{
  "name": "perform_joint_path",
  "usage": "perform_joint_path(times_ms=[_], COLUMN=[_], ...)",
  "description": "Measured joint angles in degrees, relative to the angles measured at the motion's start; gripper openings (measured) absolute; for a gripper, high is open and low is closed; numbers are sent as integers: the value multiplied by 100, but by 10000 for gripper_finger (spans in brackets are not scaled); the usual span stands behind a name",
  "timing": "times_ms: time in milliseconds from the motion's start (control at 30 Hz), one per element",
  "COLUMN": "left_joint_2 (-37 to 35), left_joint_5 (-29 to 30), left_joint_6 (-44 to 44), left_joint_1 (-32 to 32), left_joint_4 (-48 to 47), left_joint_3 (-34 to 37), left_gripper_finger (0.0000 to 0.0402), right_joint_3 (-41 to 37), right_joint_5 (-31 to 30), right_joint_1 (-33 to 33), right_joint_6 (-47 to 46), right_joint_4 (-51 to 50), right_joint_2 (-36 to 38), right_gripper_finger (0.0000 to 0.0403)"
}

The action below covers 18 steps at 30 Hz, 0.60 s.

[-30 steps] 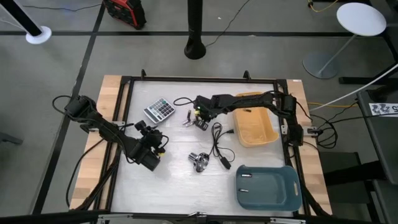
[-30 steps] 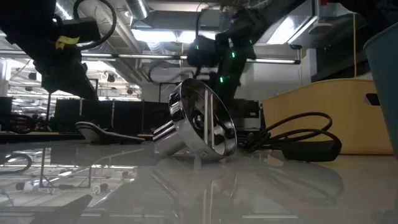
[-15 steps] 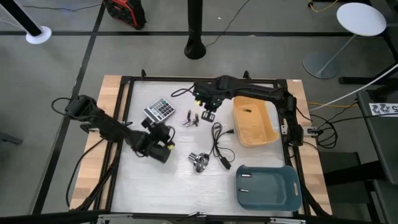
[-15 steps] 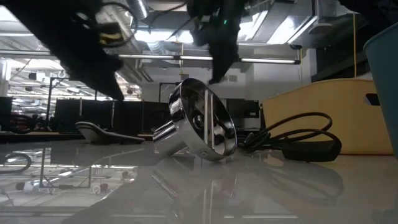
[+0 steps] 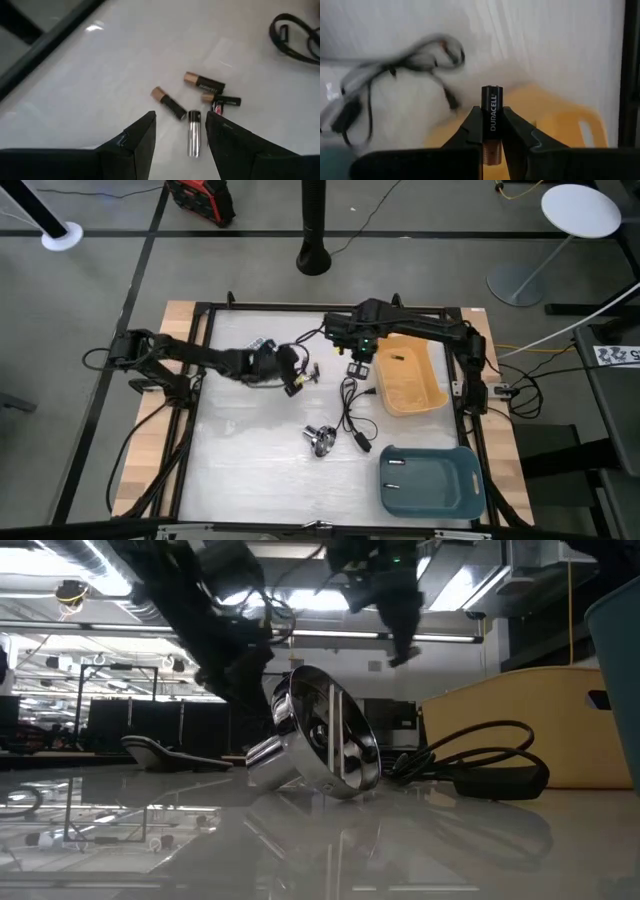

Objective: Sort batteries
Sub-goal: Put the black battery into the yellow bin

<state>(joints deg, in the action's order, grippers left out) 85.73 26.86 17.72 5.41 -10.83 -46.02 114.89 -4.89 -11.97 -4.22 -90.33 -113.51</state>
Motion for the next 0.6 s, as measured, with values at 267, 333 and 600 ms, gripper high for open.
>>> perform_joint_path(times_ms=[267,333,600], left_joint_2=[274,369,824], left_joint_5=[-1836,-2166,-2262], left_joint_6=[-732,-1002,-1499], left_joint_1=[883,947,1072], left_joint_4=[-25,-59,145], left_joint_3=[-2,-2,0], left_gripper_finger=[164,164,164], right_joint_3=[-1749,-2185,-4158], right_joint_5=[-10,-50,-109], right_joint_1=[2,25,267], right_joint_6=[-486,-674,-1207], right_joint_4=[27,43,1130], right_joint_2=[1433,1853,3454], right_gripper_finger=[35,35,35])
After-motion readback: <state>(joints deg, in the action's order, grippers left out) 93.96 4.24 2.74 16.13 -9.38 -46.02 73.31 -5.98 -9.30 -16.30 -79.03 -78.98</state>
